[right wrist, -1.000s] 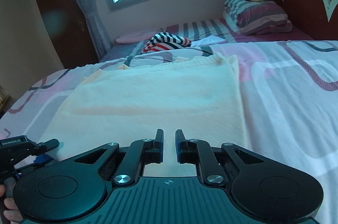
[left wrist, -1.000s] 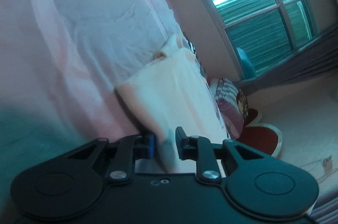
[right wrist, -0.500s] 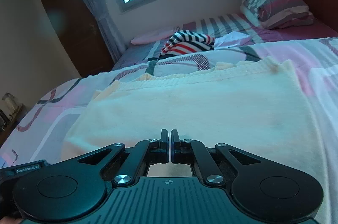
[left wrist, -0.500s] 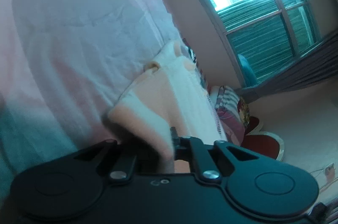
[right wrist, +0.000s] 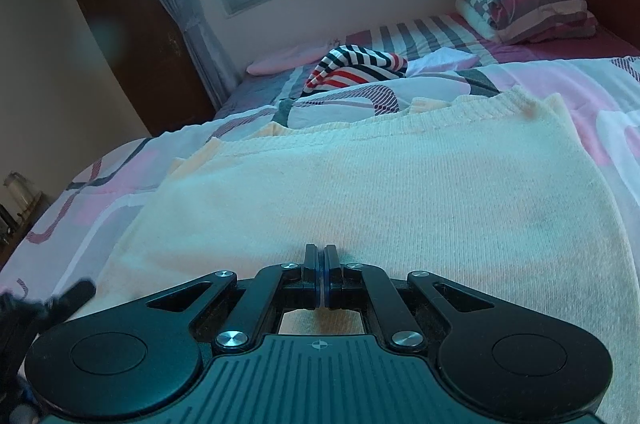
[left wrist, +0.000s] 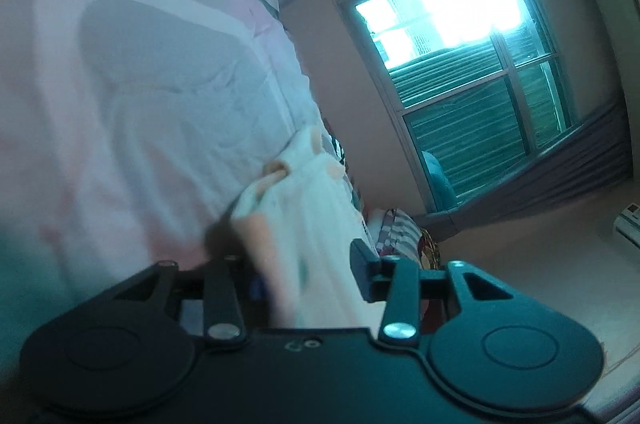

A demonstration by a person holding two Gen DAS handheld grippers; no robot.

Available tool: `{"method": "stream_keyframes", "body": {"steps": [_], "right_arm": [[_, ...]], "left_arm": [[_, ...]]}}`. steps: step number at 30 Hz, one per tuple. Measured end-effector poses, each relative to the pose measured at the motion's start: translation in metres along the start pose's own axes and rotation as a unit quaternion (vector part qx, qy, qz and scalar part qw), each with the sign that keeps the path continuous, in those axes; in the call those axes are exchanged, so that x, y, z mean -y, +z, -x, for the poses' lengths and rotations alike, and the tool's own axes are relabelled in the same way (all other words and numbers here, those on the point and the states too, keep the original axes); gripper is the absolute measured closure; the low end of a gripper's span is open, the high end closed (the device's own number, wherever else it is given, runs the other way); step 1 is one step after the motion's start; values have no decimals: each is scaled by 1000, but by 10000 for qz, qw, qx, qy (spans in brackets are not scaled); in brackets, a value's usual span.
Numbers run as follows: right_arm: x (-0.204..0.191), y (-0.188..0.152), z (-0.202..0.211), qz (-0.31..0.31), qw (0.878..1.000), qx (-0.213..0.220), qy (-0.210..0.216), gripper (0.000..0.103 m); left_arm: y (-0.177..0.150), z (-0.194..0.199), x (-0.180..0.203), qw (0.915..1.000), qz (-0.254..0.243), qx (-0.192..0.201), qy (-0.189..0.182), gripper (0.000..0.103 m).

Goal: Fold small clothes

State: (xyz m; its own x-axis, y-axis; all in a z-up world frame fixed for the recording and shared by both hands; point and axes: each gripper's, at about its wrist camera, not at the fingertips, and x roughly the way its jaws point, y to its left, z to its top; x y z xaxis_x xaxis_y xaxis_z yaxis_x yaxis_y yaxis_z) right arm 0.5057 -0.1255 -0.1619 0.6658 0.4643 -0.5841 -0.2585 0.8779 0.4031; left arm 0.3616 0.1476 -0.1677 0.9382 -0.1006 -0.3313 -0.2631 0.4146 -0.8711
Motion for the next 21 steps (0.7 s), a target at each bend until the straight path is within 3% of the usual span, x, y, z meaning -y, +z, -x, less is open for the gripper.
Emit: {"method": "stream_keyframes", "body": {"steps": [2,3,4,5,7,10,13,15,18,21], "right_arm": [[-2,1,1,0,10000,41,44,102],[-3,1,3,1,10000,63,77,102],[-4,1,3,10,9999,85,87,102],[-6,2,2,32,9999,92,80,102],[-7,1,-3,73,10000,1,-49,102],[-5,2,-2,15,10000,-34,-58,102],[-1,-2,-5,-34,10000,-64,-35,102],[3,-4,-6,-121,9999,-21,-8,103],[3,-3,-4,-158,9999,-22,-8,103],[7,-3,-3,-310,9995,-35,55,103]], "left_arm": [[2,-9,3,9999,-76,-59,126,69],[4,-12,4,9997,-91,-120,210,77],[6,-16,3,9994,-84,-206,262,94],[9,-18,-1,9992,-22,-258,300,97],[11,-11,-6,9997,191,-131,97,98],[10,-1,1,9998,-195,-57,-75,98],[12,-9,-10,9996,-36,-218,158,95],[15,-10,-11,9997,-16,-209,120,92],[19,-14,4,9982,-429,-347,240,97],[20,-6,45,9894,-1404,-340,-114,97]]}}
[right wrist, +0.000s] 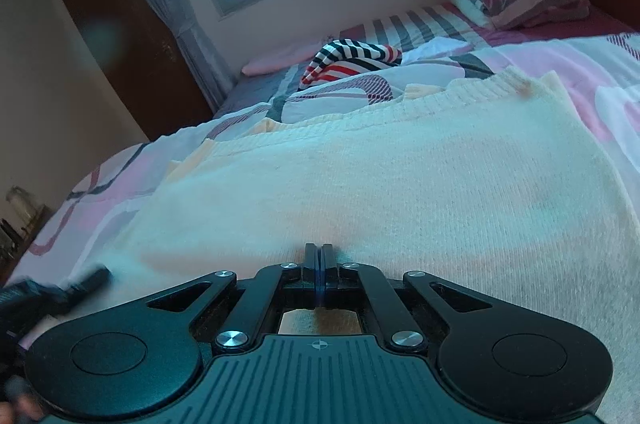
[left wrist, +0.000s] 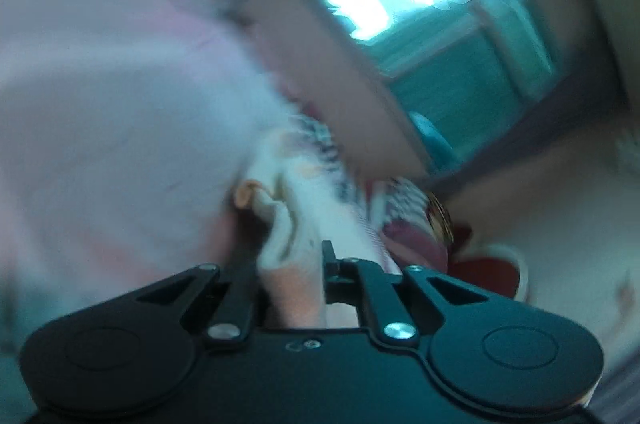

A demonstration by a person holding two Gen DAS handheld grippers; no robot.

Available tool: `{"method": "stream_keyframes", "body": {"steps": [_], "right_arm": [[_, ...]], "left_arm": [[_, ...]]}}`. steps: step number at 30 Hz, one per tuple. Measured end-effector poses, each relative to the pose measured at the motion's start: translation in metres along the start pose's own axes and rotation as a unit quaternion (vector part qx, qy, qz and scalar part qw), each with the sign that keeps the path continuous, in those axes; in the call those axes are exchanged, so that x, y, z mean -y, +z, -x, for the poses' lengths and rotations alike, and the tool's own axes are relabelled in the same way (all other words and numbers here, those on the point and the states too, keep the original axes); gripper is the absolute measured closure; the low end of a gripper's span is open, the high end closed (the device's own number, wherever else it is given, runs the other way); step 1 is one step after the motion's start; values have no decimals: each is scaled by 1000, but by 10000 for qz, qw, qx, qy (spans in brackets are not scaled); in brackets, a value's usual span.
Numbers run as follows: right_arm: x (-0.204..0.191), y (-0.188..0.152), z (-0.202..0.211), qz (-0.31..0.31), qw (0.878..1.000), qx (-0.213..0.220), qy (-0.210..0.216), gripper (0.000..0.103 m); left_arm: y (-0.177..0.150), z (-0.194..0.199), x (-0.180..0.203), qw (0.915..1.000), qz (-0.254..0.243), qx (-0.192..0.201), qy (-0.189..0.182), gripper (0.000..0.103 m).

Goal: Fold small clothes

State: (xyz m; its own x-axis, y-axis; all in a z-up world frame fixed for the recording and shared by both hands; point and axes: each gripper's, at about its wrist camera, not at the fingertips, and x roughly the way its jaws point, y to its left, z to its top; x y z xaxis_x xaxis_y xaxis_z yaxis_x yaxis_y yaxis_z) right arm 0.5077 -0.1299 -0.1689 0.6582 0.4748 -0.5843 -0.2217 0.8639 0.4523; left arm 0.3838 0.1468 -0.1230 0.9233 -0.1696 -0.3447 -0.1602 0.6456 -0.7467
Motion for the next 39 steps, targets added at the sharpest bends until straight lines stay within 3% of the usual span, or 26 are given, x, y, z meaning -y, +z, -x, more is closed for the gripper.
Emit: {"method": "stream_keyframes", "body": {"steps": [3,5,9,15,17,19,21,22,25,27,29,31,35,39], "right_arm": [[1,1,0,-32,10000,-16,13,103],[5,4,4,-191,9998,-9,56,103],[46,11,46,-1076,9924,579,107,103],[121,20,114,-1871,9765,1064,-50,103],[134,21,128,-1910,9754,1097,-75,103],[144,21,139,-1965,9748,1054,-57,97],[148,19,145,-1956,9751,1050,-10,58],[147,19,148,-1901,9758,1084,-31,52],[140,20,146,-1727,9791,1057,207,52],[133,22,137,-1570,9822,962,363,52],[123,23,126,-1354,9864,831,411,52],[115,23,112,-1222,9895,672,386,52],[112,21,87,-1140,9928,292,245,52],[109,24,73,-980,9949,80,220,52]], "left_arm": [[4,-5,50,9950,-889,-302,-336,97],[-2,-12,84,9860,-1481,-561,-513,97],[-34,-30,140,9623,-2306,-1160,-859,97],[-113,-71,189,9229,-3103,-2121,-832,97],[-140,-88,193,9069,-3238,-2583,-775,91],[-156,-84,195,8991,-3333,-2733,-763,75],[-151,-69,196,9016,-3253,-2682,-962,67],[-143,-63,193,9062,-3168,-2618,-994,59],[-104,-50,180,9289,-2901,-2088,-972,50],[-83,-51,167,9425,-2885,-1576,-605,49],[-66,-65,152,9488,-2786,-1468,-239,49],[-57,-77,141,9513,-2725,-1439,-45,49],[-59,-109,111,9459,-2609,-1884,424,49],[-66,-109,97,9462,-2512,-1992,437,49]]}}
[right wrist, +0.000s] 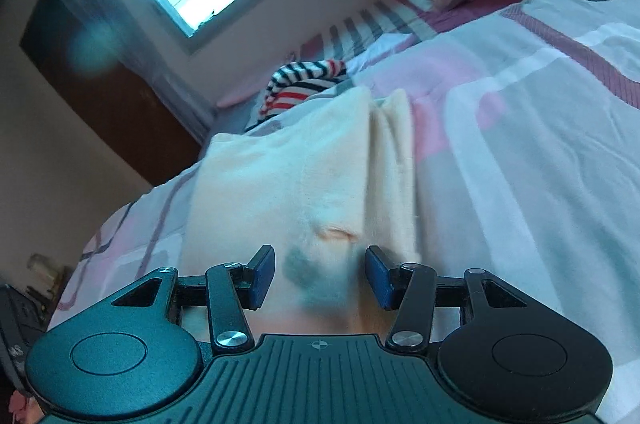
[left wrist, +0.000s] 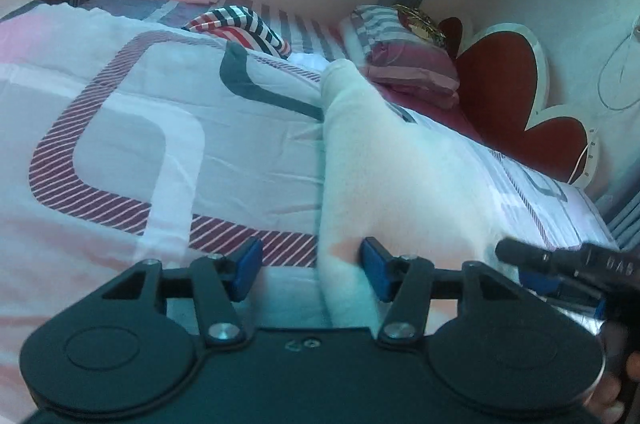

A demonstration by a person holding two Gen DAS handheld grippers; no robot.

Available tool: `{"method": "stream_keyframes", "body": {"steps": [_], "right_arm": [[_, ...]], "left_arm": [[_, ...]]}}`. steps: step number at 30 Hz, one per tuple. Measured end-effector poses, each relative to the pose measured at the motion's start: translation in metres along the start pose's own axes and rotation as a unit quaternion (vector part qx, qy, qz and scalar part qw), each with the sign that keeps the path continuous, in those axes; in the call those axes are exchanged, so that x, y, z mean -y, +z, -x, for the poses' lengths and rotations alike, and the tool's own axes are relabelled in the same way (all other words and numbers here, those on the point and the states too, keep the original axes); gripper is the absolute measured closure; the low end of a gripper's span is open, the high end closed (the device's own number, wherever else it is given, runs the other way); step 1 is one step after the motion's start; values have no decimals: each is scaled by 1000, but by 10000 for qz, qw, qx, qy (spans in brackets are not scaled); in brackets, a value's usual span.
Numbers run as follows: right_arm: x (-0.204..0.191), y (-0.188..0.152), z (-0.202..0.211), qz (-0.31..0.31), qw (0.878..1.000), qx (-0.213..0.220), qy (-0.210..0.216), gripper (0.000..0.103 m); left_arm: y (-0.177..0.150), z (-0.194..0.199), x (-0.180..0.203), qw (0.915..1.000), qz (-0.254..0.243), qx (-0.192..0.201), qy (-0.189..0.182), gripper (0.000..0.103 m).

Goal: Fold small clothes

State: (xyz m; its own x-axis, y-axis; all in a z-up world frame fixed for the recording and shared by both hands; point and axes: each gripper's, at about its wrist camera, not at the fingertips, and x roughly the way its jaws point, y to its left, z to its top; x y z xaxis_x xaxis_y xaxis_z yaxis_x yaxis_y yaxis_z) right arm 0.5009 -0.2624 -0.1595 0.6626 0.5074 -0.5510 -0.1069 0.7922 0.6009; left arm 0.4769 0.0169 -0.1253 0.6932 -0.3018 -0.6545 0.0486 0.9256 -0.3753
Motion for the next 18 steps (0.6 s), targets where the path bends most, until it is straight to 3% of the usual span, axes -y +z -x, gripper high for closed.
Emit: {"method": "stream_keyframes", "body": {"steps": [3,8,9,11,18], "right_arm": [[-5,3,-4,91,9998,-65,138,52],[-4,7,-22,-8,9996,-266,5,55],[-6,8,-24,35,9996,-282,10,70],[-10,8,-27,188,9991,-376,-28,84],[-26,11,-19,812,9959,-361,-146,90]], "left_arm": [[5,-2,-2,10000,47,-29,-4,48],[9,6,-12,9998,13,-139,-137,48],[12,5,-13,9998,23,-104,-161,49],[17,13,-13,9995,-41,168,-256,50],[34,4,-1,9985,-362,168,-374,49]]}}
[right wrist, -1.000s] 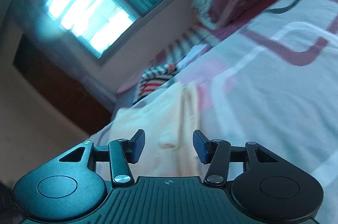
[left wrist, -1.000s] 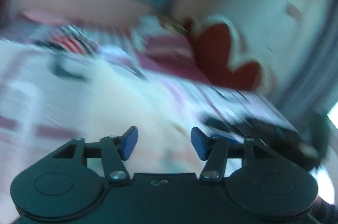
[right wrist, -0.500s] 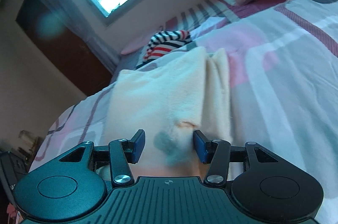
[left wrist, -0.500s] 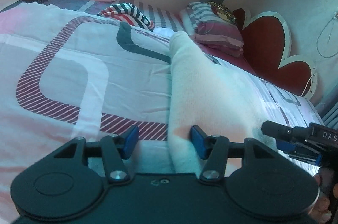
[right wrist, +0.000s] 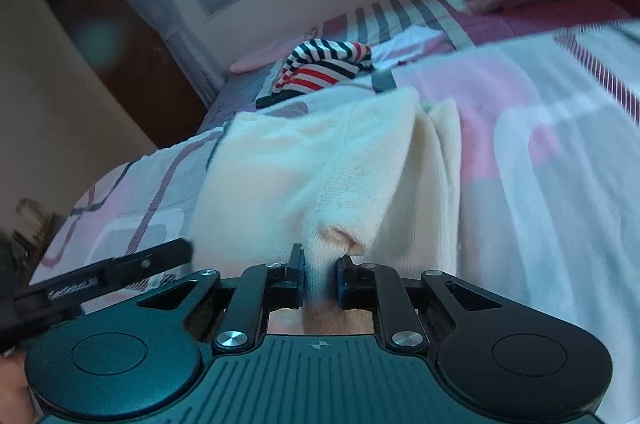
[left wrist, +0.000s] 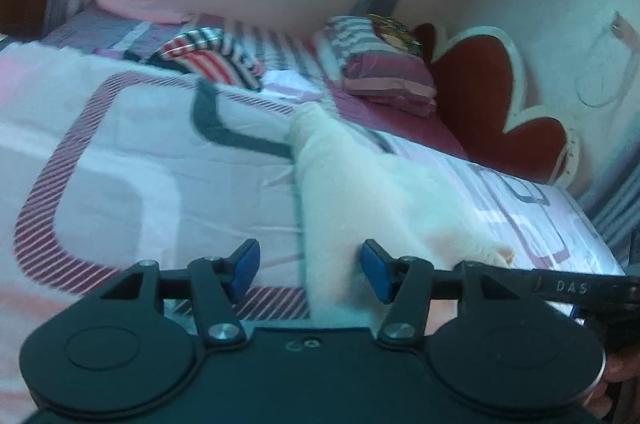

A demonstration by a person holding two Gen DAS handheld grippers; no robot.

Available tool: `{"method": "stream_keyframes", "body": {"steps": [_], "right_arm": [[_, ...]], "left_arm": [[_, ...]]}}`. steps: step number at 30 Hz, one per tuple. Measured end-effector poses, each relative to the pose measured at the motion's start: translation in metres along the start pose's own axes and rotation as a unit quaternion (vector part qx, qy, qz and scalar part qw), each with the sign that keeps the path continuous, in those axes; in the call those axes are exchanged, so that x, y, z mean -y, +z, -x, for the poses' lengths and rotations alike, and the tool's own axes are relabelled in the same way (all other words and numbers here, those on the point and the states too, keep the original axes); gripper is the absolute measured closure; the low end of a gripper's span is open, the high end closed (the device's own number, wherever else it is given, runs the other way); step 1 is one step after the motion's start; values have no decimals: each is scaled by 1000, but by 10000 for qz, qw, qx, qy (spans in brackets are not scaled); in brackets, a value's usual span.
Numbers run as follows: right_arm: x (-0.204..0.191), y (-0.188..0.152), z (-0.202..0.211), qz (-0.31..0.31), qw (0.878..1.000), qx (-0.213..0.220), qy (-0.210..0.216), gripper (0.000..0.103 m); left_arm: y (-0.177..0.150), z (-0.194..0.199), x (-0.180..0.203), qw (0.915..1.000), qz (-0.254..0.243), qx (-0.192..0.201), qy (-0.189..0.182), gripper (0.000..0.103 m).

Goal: Fold small clothes

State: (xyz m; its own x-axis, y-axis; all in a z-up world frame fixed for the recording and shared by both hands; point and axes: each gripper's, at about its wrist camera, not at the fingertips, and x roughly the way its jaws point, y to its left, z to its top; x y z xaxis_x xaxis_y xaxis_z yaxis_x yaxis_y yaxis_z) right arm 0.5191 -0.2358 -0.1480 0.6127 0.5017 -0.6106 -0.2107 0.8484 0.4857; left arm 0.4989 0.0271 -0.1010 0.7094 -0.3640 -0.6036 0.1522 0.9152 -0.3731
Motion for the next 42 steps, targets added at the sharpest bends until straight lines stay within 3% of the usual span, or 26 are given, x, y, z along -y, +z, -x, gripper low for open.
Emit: {"method": "stream_keyframes", "body": {"steps": [4,8,13,14,16,19,21,24,27,29,32,35,39,42], "right_arm": [[6,5,23,40,9999,120,-78,90],[26,-1,4,-188,9994,-256,-163,90],[30,-6,5,-238,9996,-154,-69,89],[33,-5,8,-284,9995,-135,-43,89],[39,-1,23,-407,9991,27,-126,83],[35,11,48,-97,9963,688,-498,82],[29,27,40,112,9946,807,-648,82],[19,43,11,540,9939,671,-684,82],[21,43,-32,834,9910,60,-1042,82],[29,38,-40,846,9907,104,-1059,82],[32,38,-34,716,9917,94,-1064,82],[25,30,-7,849,9900,361,-1066,82],[8,0,25,1149,9900,301,-756,82],[-4,-29,30,1449,9855,133,-870,82]], "left_arm": [[5,-9,15,9996,-229,-161,-36,46],[-1,-25,22,9984,-381,-416,101,45],[-3,-25,17,9982,-400,-445,78,44],[0,-20,18,9984,-396,-414,39,46],[9,-3,22,9989,-473,34,-14,51],[30,0,28,9977,-563,373,-79,55],[43,-18,34,9975,-661,235,-15,61],[48,-52,40,9965,-773,-185,260,59],[39,-72,37,9941,-847,-509,454,56],[34,-72,33,9953,-702,-550,390,56],[32,-64,36,9951,-745,-543,353,57],[23,-40,41,9944,-932,-369,336,57],[-7,-12,40,9957,-825,-358,223,57],[-31,3,41,9952,-824,-434,299,56]]}}
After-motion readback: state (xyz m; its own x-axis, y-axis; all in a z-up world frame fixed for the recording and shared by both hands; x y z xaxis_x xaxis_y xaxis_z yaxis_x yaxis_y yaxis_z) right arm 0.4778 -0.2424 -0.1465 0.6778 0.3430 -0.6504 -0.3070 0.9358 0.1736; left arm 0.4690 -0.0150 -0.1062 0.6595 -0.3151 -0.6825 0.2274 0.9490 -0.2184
